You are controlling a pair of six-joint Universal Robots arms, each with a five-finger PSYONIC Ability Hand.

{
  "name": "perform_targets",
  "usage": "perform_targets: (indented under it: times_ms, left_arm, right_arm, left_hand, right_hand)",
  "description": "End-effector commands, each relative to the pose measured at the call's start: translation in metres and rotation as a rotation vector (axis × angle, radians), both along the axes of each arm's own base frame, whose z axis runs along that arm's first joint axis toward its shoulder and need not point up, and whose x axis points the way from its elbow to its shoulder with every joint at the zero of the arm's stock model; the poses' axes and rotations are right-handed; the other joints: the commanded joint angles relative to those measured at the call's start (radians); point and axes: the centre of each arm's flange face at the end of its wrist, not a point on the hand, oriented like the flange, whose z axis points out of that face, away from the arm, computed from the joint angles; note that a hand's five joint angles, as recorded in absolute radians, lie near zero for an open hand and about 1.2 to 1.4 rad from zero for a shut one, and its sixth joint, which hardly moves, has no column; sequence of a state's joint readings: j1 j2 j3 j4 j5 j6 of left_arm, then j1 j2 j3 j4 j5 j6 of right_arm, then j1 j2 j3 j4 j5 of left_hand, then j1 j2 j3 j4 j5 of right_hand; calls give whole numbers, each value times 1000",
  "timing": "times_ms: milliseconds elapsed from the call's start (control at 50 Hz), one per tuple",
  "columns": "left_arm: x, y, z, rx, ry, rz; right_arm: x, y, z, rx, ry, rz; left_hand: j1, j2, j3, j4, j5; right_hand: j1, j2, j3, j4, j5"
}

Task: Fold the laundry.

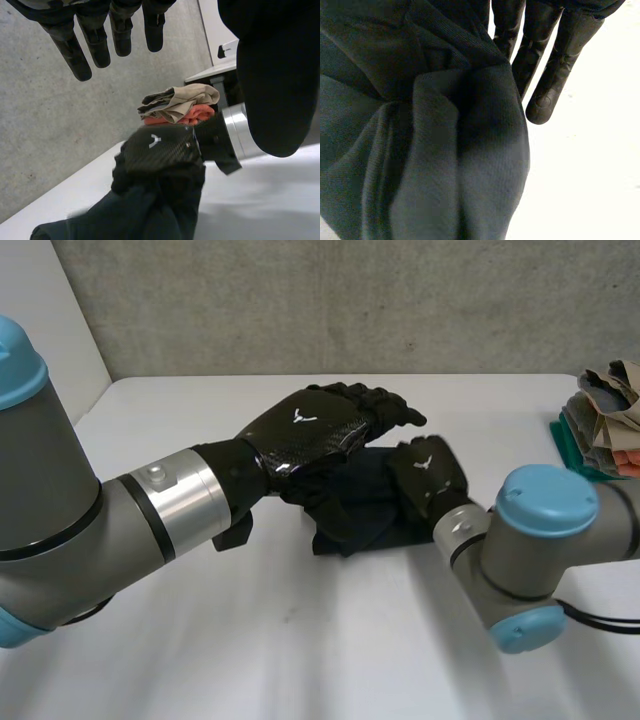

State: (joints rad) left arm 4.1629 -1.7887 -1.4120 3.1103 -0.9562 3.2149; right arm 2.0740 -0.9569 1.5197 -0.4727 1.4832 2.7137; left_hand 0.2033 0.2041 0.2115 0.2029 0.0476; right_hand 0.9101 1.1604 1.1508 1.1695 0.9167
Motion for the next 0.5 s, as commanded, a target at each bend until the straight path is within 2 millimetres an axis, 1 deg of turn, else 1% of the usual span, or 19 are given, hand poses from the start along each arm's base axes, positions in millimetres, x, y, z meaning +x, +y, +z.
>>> perform_targets:
  times_ms: [20,40,60,80,120,140,200,220,260,280,340,360,380,420,440,480,500]
  left_arm:
    - [0,-3,2,-16,11,8]
    - [1,-3,2,-15,9,14]
    - [1,-4,2,-16,10,17]
    - [1,-5,2,-16,10,21]
    - [2,-6,3,-21,11,35]
    - [2,-7,4,-22,14,38]
    - [3,-7,5,-24,15,49]
    - [3,-7,6,-26,17,51]
    - [4,-8,7,-26,18,52]
    - [4,-8,7,-26,18,54]
    - [4,-9,6,-25,17,57]
    - [4,-9,6,-25,17,57]
    - [5,-9,7,-26,18,55]
    - [4,-8,7,-25,19,54]
    - [4,-8,6,-24,18,54]
    - [4,-8,6,-21,19,54]
    - [4,-7,6,-17,21,53]
  right_arm:
    - [-17,-36,30,-107,-32,-67]
    - [-19,-41,35,-127,-32,-71]
    - [-21,-50,45,-164,-38,-73]
    - [-23,-55,52,-185,-41,-73]
    - [-27,-65,71,-246,-58,-73]
    - [-33,-74,89,-298,-75,-75]
    - [-43,-88,123,-403,-111,-72]
    - [-51,-98,147,-482,-129,-77]
    - [-59,-105,167,-547,-141,-88]
    - [-69,-113,184,-601,-151,-99]
    - [-92,-127,209,-674,-169,-128]
    - [-112,-137,223,-711,-181,-154]
    - [-123,-142,230,-728,-186,-165]
    - [-143,-150,241,-750,-197,-176]
    - [-163,-159,248,-761,-212,-180]
    - [-183,-167,250,-769,-220,-176]
    - [-193,-172,249,-767,-221,-176]
  left_hand:
    - [-10,-11,-19,-10,-29]
    - [-10,-11,-19,-10,-29]
    - [-7,-8,-16,-7,-26]
    - [-7,-8,-16,-7,-26]
    - [-7,-8,-16,-7,-26]
    - [-7,-8,-16,-7,-26]
    - [-7,-8,-16,-7,-26]
    - [-7,-8,-16,-7,-26]
    - [-7,-8,-16,-7,-26]
    - [-7,-8,-16,-7,-26]
    - [-7,-8,-16,-7,-26]
    - [-7,-8,-16,-7,-26]
    - [-7,-8,-16,-7,-26]
    - [-7,-8,-16,-7,-26]
    - [-7,-8,-16,-7,-26]
    - [-7,-8,-16,-7,-26]
    - [-7,-8,-16,-7,-26]
  right_hand:
    - [486,236,245,227,305]
    - [486,236,245,227,305]
    - [486,236,245,227,305]
    - [486,236,245,227,305]
    - [486,236,245,227,305]
    - [486,236,245,227,305]
    - [486,236,245,227,305]
    - [486,236,245,227,305]
    - [486,236,245,227,305]
    - [486,236,245,227,305]
    - [486,236,245,227,305]
    - [486,236,245,227,305]
    - [486,236,245,227,305]
    - [486,236,245,227,305]
    - [486,236,245,227,305]
    - [486,236,245,227,305]
    - [486,236,245,227,305]
